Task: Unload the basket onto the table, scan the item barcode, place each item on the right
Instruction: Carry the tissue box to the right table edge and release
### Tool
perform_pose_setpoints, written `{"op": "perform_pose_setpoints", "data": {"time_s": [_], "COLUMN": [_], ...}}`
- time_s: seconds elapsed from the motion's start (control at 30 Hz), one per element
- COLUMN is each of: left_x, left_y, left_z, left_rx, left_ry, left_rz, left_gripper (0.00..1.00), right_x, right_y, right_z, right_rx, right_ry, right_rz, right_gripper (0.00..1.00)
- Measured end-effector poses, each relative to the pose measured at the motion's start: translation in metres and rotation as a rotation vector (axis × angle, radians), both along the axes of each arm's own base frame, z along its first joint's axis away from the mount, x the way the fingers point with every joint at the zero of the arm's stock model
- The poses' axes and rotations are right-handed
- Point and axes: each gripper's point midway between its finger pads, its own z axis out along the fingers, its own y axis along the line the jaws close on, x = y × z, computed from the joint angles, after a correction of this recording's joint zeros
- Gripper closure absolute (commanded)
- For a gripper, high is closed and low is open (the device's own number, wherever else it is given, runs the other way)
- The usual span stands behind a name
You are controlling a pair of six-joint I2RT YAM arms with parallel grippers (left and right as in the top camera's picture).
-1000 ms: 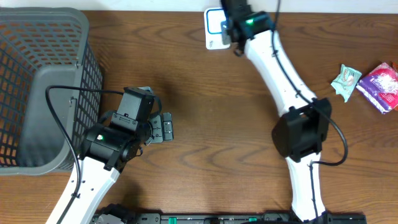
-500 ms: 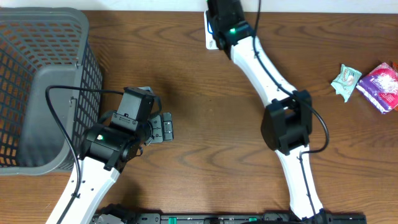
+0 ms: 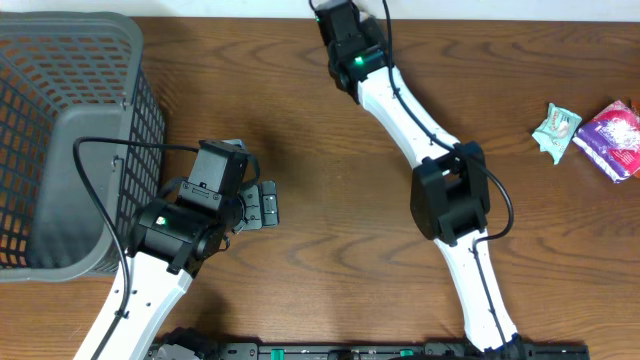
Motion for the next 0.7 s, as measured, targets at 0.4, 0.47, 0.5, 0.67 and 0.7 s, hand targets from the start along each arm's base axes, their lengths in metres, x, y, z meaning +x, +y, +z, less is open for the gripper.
{"op": "perform_pose_setpoints", "data": {"time_s": [0.4,0.47,0.5,0.67,0.7], "left_x": [0.0,0.0,0.0,0.0,0.0], "left_y": [0.0,0.0,0.0,0.0,0.0], "left_z": [0.0,0.0,0.0,0.0,0.0], "left_rx": [0.0,0.0,0.0,0.0,0.0], "left_ry": [0.0,0.0,0.0,0.0,0.0], "left_rz": [0.0,0.0,0.0,0.0,0.0], "left_gripper": [0.02,0.02,0.02,0.02,0.02], "right_x": [-0.082,-0.104,-0.114,-0.139,-0.14], "right_y": [-0.292,-0.34,-0.36,-0.399,-0.401], "right_z": [-0.029,-0.03,-0.031,-0.046,-0.049], "right_rx": [0.079,0.096,0.111,0.254,0.29], "right_ry": [0.265,0.279,0.284,0.327,0.335], "right_rz": [-0.723,-0.845,-0.895,-0.992,-0.996], "right_gripper": [0.99,0.99,0.99,0.99,0.99]}}
